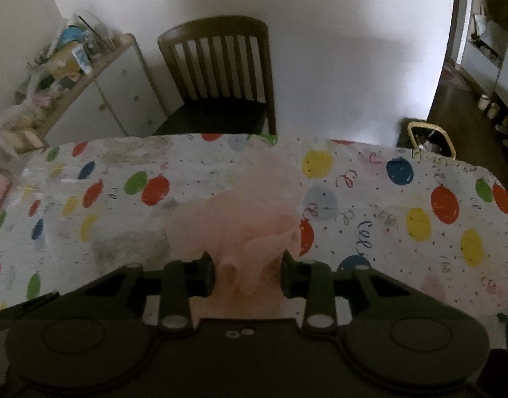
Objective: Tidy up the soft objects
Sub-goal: 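Grasp the white fluffy cloth with the left gripper while the right gripper grasps the pink puff, then carry the white cloth and pink puff in both grippers toward the red box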
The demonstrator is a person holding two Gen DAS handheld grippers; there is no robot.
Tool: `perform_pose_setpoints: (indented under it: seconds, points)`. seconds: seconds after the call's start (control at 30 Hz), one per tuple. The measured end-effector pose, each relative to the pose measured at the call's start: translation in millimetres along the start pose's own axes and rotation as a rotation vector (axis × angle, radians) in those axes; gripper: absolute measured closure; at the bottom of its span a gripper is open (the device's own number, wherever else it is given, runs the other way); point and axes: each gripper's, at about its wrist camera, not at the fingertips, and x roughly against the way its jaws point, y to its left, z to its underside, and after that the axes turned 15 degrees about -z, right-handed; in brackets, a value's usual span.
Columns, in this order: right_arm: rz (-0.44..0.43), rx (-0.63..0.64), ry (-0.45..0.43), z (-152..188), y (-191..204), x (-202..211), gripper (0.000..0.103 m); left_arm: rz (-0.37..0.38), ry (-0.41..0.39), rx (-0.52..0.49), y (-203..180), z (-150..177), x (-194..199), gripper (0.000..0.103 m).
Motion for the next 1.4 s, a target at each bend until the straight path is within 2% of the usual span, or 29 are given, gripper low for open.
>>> perform_pose_setpoints:
  seconds: [0.17, 0.4, 0.8, 1.1, 1.4]
  points:
    - [-0.032, 0.014, -0.032, 4, 6, 35, 0.069, 0.01, -0.017, 0.019, 1, -5, 28, 0.082]
    - [-0.075, 0.036, -0.072, 16, 9, 90, 0.069, 0.027, -0.056, -0.008, -2, -7, 78, 0.082]
    - [-0.108, 0.047, -0.126, 50, -7, 188, 0.068, 0.087, -0.094, -0.056, -29, 9, 165, 0.082]
    - [-0.066, 0.04, -0.181, 78, -46, 255, 0.068, 0.152, -0.109, -0.104, -68, 22, 207, 0.082]
    - [0.041, -0.034, -0.223, 101, -114, 295, 0.068, 0.252, -0.114, -0.21, -149, 28, 222, 0.082]
